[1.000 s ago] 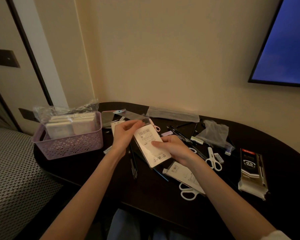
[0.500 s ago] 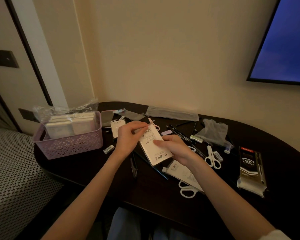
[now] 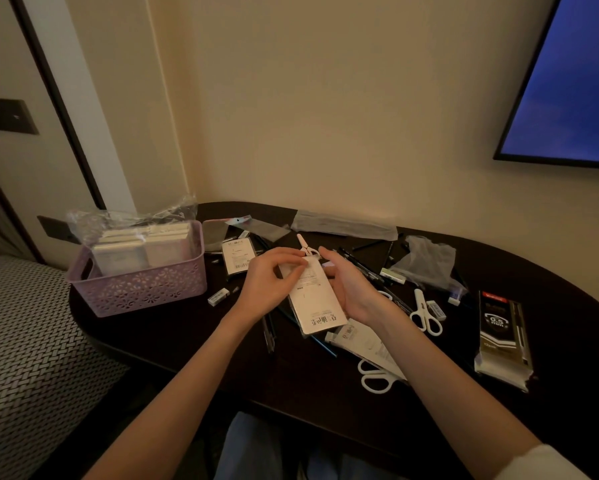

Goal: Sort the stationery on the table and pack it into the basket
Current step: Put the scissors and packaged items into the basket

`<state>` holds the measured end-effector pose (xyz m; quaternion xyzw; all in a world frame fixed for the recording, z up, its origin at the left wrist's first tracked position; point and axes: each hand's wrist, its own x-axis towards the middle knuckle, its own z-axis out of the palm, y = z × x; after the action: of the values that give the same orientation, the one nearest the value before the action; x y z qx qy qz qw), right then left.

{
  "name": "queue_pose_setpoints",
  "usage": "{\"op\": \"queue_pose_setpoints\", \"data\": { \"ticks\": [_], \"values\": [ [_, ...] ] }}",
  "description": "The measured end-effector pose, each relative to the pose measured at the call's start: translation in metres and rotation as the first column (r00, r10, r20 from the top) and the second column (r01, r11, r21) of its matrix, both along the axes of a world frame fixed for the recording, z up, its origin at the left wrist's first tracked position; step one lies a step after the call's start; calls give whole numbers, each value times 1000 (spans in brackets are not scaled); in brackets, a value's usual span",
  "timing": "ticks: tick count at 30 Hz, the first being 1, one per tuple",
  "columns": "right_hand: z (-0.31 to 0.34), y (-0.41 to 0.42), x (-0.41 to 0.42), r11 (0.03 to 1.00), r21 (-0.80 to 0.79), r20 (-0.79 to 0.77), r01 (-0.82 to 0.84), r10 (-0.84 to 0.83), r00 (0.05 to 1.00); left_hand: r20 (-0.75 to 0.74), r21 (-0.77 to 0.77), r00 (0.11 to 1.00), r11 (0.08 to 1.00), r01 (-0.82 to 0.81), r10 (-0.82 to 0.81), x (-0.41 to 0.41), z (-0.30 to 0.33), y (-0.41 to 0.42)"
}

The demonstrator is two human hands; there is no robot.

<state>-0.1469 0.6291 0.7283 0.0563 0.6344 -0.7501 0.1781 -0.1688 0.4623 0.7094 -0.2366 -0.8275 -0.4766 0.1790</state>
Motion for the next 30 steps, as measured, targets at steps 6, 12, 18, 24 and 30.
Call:
{"op": "queue_pose_setpoints", "data": {
  "ticks": [6, 12, 18, 24, 30],
  "values": [
    [-2, -7, -9, 992, 82, -58, 91, -87, 995, 18, 101, 1000, 995, 3, -5, 6, 0, 7],
    [-5, -11, -8, 950, 253, -156, 182, -145, 977, 417, 286, 909, 944, -163, 30, 7, 5, 8],
    [-7, -10, -4, 910, 362, -297, 201, -92, 950, 596, 351, 801, 914, -203, -51, 8, 4, 6],
    [-7, -12, -4, 848, 493, -399, 195, 21, 917, 619, 272, 785, 932, -239, 21, 9, 8, 7],
    [-12, -11, -8, 832, 517, -382, 199, 16, 924, 661, 294, 749, 935, -199, -49, 9, 10, -5]
  ]
}}
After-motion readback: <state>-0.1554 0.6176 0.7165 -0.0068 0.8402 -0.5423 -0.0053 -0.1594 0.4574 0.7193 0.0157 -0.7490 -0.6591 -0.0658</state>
